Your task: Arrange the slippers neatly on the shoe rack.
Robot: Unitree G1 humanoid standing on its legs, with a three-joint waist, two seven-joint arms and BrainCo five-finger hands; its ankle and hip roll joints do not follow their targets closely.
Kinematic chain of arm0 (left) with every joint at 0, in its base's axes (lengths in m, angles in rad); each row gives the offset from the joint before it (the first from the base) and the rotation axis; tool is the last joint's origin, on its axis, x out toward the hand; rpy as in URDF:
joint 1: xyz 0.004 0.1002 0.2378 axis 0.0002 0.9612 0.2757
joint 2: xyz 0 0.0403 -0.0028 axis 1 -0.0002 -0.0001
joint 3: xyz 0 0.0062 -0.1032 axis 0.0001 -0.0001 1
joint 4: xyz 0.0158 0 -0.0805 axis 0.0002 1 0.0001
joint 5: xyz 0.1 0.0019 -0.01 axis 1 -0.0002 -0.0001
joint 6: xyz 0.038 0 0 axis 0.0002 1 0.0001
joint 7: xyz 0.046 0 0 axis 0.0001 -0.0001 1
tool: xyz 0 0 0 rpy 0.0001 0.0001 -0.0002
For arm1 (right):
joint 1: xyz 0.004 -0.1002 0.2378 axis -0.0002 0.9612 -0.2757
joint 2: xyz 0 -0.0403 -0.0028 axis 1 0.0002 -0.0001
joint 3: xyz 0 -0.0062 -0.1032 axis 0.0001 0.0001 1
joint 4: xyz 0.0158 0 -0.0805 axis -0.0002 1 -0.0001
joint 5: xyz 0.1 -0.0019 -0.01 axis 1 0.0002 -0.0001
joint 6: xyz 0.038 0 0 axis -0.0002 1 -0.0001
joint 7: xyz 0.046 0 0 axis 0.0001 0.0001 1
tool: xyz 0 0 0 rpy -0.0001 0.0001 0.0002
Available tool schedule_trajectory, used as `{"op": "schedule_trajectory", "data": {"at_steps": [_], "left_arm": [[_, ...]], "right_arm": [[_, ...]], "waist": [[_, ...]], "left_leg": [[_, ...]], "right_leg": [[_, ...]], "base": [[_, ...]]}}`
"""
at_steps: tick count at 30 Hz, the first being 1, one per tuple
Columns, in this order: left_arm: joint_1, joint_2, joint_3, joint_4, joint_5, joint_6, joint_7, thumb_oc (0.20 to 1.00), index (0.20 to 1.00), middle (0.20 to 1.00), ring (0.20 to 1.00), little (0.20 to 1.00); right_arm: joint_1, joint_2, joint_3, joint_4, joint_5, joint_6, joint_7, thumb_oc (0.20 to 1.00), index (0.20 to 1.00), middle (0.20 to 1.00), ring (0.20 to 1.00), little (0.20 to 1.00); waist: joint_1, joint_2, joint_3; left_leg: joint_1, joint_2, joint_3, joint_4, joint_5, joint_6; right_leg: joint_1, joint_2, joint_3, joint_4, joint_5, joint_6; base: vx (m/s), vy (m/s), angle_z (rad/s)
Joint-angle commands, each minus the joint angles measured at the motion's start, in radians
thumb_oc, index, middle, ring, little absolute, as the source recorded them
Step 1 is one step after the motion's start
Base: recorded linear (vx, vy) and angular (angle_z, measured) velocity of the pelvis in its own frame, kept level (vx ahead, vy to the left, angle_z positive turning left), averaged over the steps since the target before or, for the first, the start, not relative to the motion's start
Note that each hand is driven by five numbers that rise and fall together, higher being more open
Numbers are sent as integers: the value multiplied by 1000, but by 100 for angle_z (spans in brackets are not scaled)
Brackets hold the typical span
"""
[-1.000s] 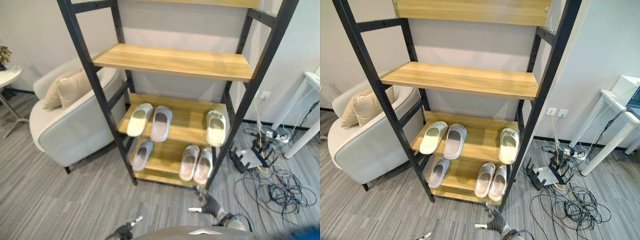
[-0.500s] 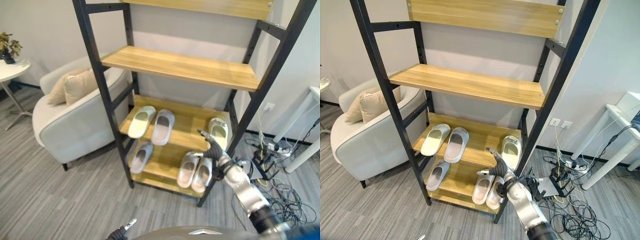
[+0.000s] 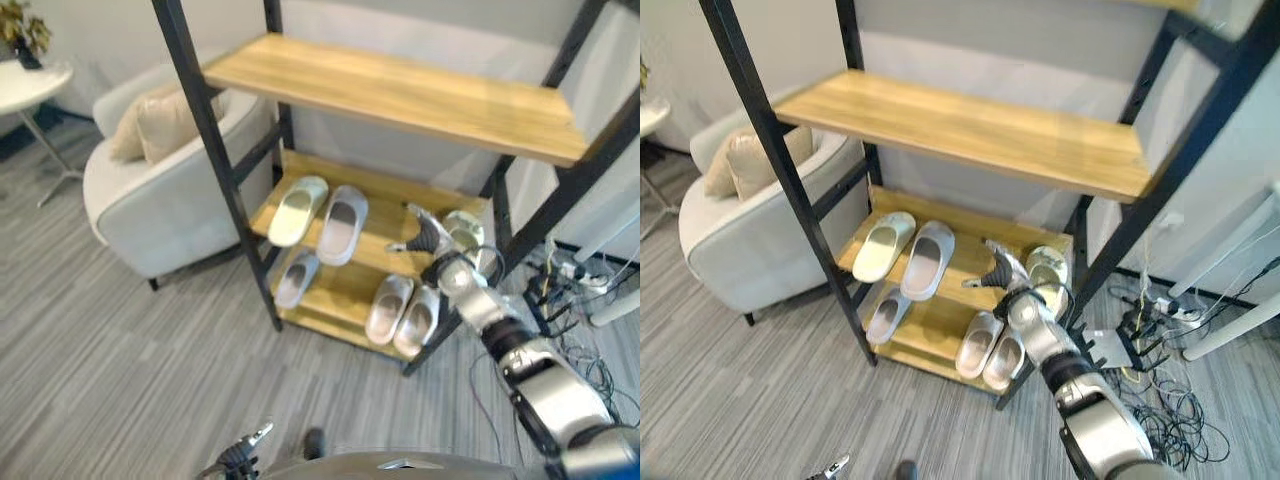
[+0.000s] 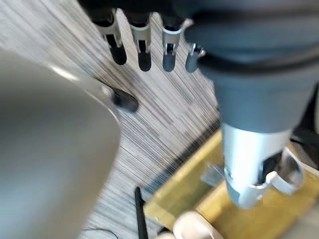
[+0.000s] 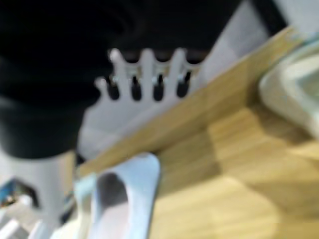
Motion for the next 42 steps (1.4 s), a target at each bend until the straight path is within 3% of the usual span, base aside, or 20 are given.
{"op": "schedule_trajectory", "data": {"at_steps": [1,9,15,18,20,21,26,29,34,35,36,42], "left_arm": [[-10,-20,-38,45,-23,-9,-18,1000,1000,1000,1000,1000],[-55,-67,-53,-64,-63,-27,12,1000,1000,1000,1000,1000],[-55,-119,-100,-189,-87,-40,5,1000,1000,1000,1000,1000],[-58,-118,-125,-230,-85,-34,-1,1000,1000,1000,1000,1000],[-52,-119,-131,-238,-83,-34,-2,1000,1000,1000,1000,1000],[-31,-118,-147,-241,-76,-37,-12,1000,1000,1000,1000,1000],[-6,-108,-163,-238,-56,-44,-29,1000,1000,1000,1000,1000],[8,-90,-162,-223,-37,-59,-48,1000,1000,1000,1000,1000],[19,-77,-162,-212,-29,-65,-65,1000,1000,1000,1000,1000],[18,-74,-161,-212,-32,-70,-70,1000,1000,1000,1000,1000],[19,-71,-164,-210,-31,-73,-76,1000,1000,1000,1000,1000],[47,-62,-182,-253,-24,-82,-115,1000,1000,1000,1000,1000]], "right_arm": [[-163,8,12,65,50,-75,-61,1000,1000,1000,1000,1000],[-391,-3,118,256,95,-127,-122,1000,1000,1000,1000,1000],[-568,21,205,563,68,-129,-303,1000,1000,1000,1000,1000],[-625,38,212,732,67,-132,-435,1000,1000,1000,1000,1000],[-634,42,206,771,72,-136,-467,1000,1000,1000,1000,1000],[-657,39,185,841,92,-139,-544,1000,1000,1000,1000,1000],[-685,7,149,850,135,-149,-574,1000,1000,1000,1000,1000],[-679,-39,108,792,205,-191,-510,1000,1000,1000,1000,1000],[-682,-54,96,761,243,-197,-442,1000,1000,1000,1000,1000],[-681,-62,95,748,246,-188,-428,297,297,297,297,297],[-679,-59,103,748,255,-183,-394,200,200,200,200,200],[-649,-104,40,694,362,-159,-245,200,200,200,200,200]], "waist": [[18,-6,54],[33,-3,116],[46,14,166],[52,28,180],[54,31,181],[61,40,183],[67,52,184],[76,61,182],[78,60,176],[78,58,173],[82,59,172],[93,67,169]], "left_leg": [[-28,53,-20,76,-63,2],[-160,46,-26,149,-81,7],[-217,35,-28,159,-81,10],[-235,26,-31,144,-71,12],[-238,23,-33,139,-69,14],[-244,14,-37,128,-64,15],[-250,-1,-40,111,-55,18],[-248,-19,-47,96,-52,19],[-244,-29,-50,87,-54,20],[-245,-32,-49,88,-56,21],[-246,-35,-54,87,-59,22],[-238,-55,-65,58,-46,27]], "right_leg": [[-24,8,-17,52,11,25],[-112,11,-24,73,21,40],[-148,6,-29,73,23,48],[-155,0,-35,58,23,52],[-156,-2,-37,53,24,55],[-154,-9,-42,37,27,60],[-148,-19,-55,16,30,68],[-136,-26,-72,-5,28,76],[-125,-28,-81,-22,28,79],[-123,-29,-81,-25,30,80],[-120,-30,-83,-30,28,80],[-112,-37,-88,-35,22,84]], "base": [[-102,50,6],[-44,53,7],[-17,51,-1],[-4,43,0],[11,18,2],[0,0,0],[18,14,2],[48,15,10],[47,-2,8],[48,0,4],[66,-6,4],[53,-7,2]]}}
